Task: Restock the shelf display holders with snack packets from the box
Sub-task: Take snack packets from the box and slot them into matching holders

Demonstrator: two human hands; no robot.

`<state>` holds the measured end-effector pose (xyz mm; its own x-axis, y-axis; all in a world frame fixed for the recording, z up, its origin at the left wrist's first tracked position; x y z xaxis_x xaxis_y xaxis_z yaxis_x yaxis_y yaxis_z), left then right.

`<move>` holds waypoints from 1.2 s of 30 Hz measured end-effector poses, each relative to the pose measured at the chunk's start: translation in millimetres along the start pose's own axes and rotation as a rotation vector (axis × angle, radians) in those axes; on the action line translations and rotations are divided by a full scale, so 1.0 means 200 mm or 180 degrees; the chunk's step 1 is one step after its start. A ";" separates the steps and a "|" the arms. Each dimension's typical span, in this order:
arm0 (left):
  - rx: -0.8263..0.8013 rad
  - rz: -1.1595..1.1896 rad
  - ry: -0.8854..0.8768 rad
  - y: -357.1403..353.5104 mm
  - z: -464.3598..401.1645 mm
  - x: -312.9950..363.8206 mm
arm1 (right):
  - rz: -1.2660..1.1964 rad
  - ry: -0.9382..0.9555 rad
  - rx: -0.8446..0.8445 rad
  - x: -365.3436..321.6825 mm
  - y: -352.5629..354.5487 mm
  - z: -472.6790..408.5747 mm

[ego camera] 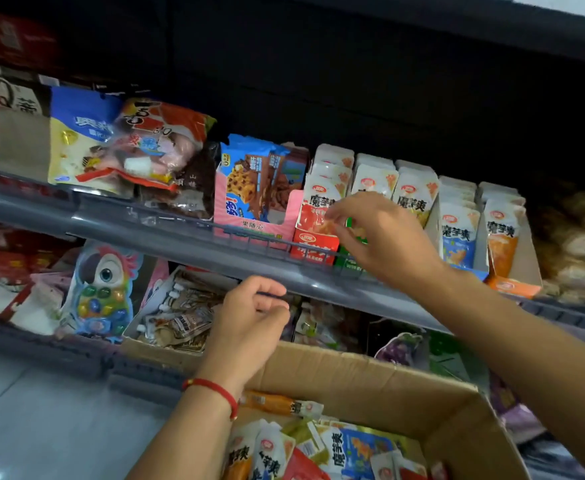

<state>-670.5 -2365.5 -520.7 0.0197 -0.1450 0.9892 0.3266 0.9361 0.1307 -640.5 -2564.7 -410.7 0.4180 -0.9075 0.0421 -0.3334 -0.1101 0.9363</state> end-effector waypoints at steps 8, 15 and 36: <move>-0.0857 -0.2009 0.0132 -0.07 0.19 -0.09 | -0.0613 0.0026 -0.2596 -0.26 -0.59 0.70; -0.1013 -0.2290 0.0303 -0.10 0.23 -0.14 | -0.0926 -0.0949 -0.3582 -0.40 -1.05 0.89; -0.1516 -0.0770 0.1146 -0.37 0.23 -0.21 | -0.4666 -0.2369 -0.1404 -0.08 -0.39 1.02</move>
<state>-738.4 -2414.4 -568.1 0.1817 -0.5102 0.8406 0.7437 0.6306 0.2220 -794.3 -2625.5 -555.1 -0.3606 -0.1481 -0.9209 0.2392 -0.9690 0.0622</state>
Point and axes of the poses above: each hand's wrist, its own z-axis away from the middle knuckle, its own y-axis out of the back of the hand, x = y × z, the point moved 3 cm from there along -z, towards the middle knuckle, and after that the axes turned 14 degrees about -x, right-handed, at the moved point
